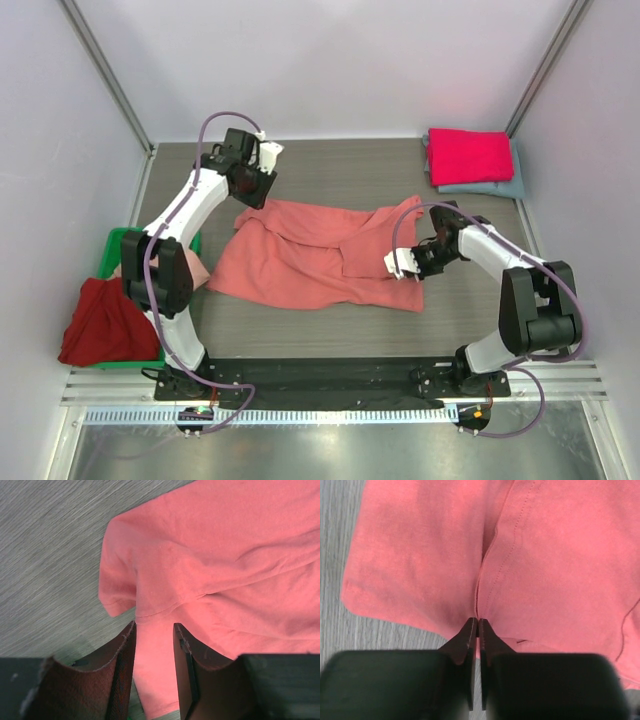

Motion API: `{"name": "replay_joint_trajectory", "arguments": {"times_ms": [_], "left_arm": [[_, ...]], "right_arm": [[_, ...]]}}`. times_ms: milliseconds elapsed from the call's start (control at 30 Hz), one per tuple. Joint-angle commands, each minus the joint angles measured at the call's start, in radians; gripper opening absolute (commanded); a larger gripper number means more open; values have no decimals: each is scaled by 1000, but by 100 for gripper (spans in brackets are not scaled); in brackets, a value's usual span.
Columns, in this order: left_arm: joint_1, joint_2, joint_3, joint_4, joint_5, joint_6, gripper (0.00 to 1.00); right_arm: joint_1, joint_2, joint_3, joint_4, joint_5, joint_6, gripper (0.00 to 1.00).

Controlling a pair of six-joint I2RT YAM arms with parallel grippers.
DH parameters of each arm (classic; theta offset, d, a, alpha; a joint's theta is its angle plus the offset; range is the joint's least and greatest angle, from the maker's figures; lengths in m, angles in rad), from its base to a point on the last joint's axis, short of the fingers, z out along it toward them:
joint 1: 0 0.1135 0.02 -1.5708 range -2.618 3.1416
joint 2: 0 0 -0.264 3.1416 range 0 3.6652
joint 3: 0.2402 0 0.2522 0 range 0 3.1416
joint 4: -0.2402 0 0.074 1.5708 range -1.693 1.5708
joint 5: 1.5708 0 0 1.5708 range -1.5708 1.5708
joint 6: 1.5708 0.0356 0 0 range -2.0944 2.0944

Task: Fold and stack the t-shirts
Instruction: Flatten the tshirt out

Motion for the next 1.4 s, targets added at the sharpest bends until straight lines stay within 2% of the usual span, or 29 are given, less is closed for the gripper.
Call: {"name": "replay_joint_trajectory", "arguments": {"times_ms": [0, 100, 200, 233, 333, 367, 467, 600, 700, 800, 1067, 1367], "left_arm": [[-4, 4, 41, 21, -8, 12, 37], [-6, -1, 47, 20, -13, 15, 37], [-2, -9, 55, 23, -39, 22, 42], [-2, -10, 58, 26, -51, 25, 45], [20, -2, 81, 18, -73, 35, 49], [40, 2, 90, 12, -71, 36, 50], [85, 25, 124, -5, -42, 41, 54], [102, 98, 174, -50, -23, 91, 52], [102, 160, 208, -107, -8, 119, 45], [110, 214, 208, -137, 19, 133, 41], [148, 197, 90, -101, 6, 138, 40], [174, 298, 111, -123, 52, 119, 39]], "right_arm": [[4, -22, 56, 9, -1, 26, 4], [6, -79, 117, 6, -5, 76, 1], [6, -123, 247, 45, -24, 213, 1], [6, -128, 301, 118, 5, 329, 2], [6, -79, 425, 201, 101, 464, 1], [3, -55, 464, 219, 181, 532, 1], [-13, 37, 582, 265, 278, 609, 1], [-4, 108, 666, 309, 318, 684, 1], [21, 169, 714, 318, 376, 748, 1], [29, 203, 748, 319, 404, 790, 1], [36, 206, 754, 315, 439, 802, 1], [64, 202, 725, 304, 468, 814, 1]]}}
